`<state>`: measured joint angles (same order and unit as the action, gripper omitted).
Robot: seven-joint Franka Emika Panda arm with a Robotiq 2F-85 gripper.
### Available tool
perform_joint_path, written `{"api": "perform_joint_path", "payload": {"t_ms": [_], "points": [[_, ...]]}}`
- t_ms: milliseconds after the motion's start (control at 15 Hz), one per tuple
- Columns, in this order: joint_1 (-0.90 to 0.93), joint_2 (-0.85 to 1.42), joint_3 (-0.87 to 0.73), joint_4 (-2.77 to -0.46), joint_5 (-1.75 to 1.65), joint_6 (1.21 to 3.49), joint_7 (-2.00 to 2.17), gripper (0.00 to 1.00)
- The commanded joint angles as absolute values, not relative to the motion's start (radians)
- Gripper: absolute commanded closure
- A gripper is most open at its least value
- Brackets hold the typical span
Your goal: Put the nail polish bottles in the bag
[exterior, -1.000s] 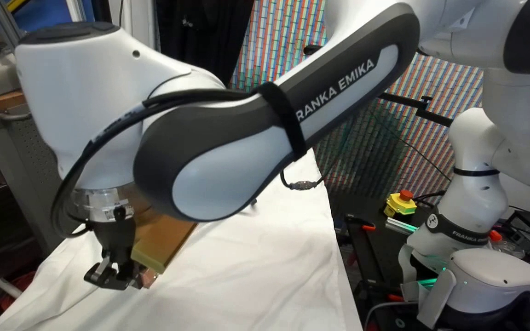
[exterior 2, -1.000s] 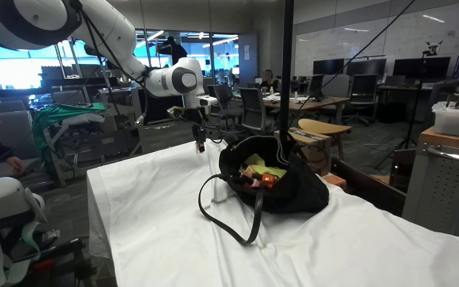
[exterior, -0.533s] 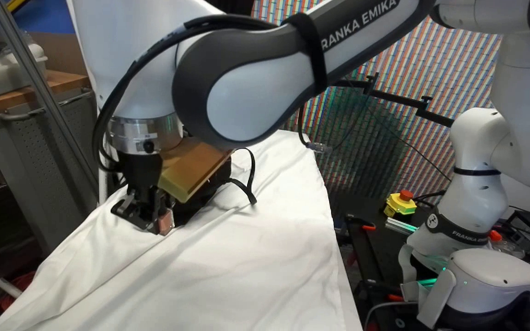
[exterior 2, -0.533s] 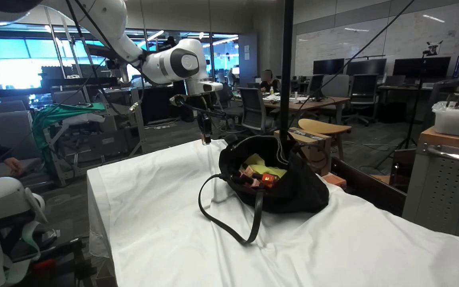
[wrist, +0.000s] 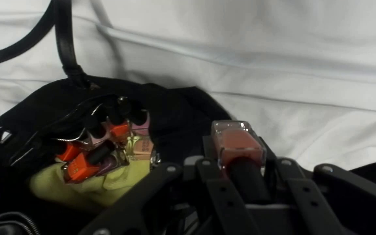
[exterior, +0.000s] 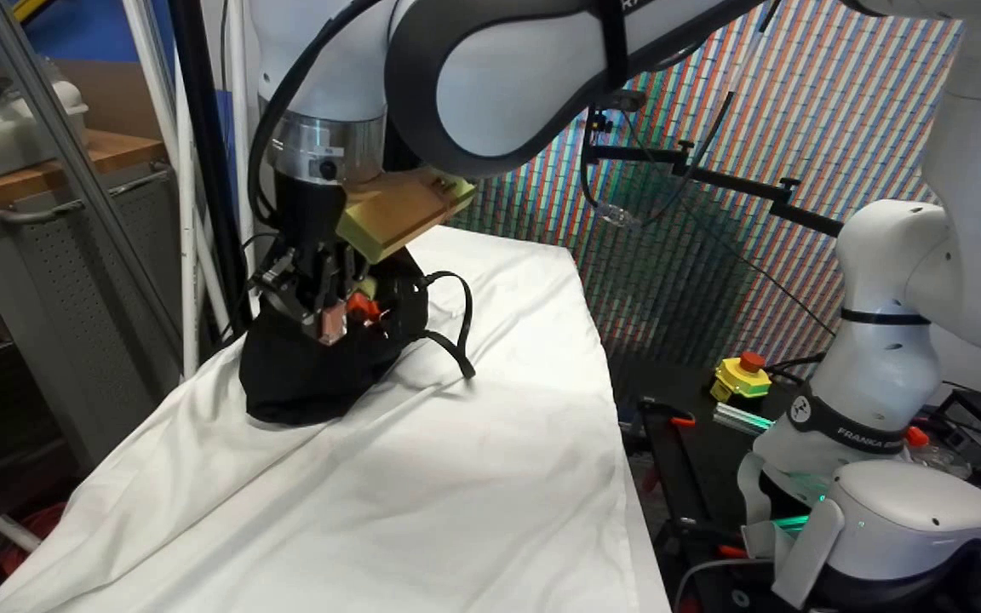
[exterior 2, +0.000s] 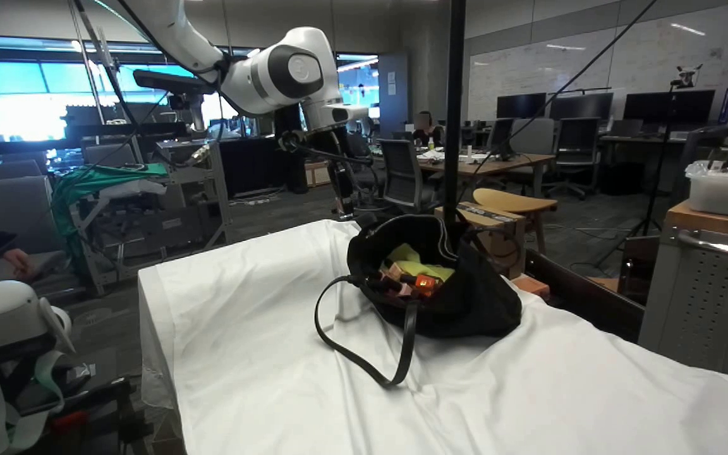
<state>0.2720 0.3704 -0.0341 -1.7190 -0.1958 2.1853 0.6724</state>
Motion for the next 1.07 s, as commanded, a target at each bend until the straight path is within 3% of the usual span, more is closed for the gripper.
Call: {"api": "perform_joint_path", "payload": {"t_ms": [0,1000], "points": [[0.253,0.289,-0.047,-1.793,-0.255,2.238,0.732,0.78],[0.164,0.368,-0.068,-1.709,-0.308,2.229,0.852,0.79]]}}
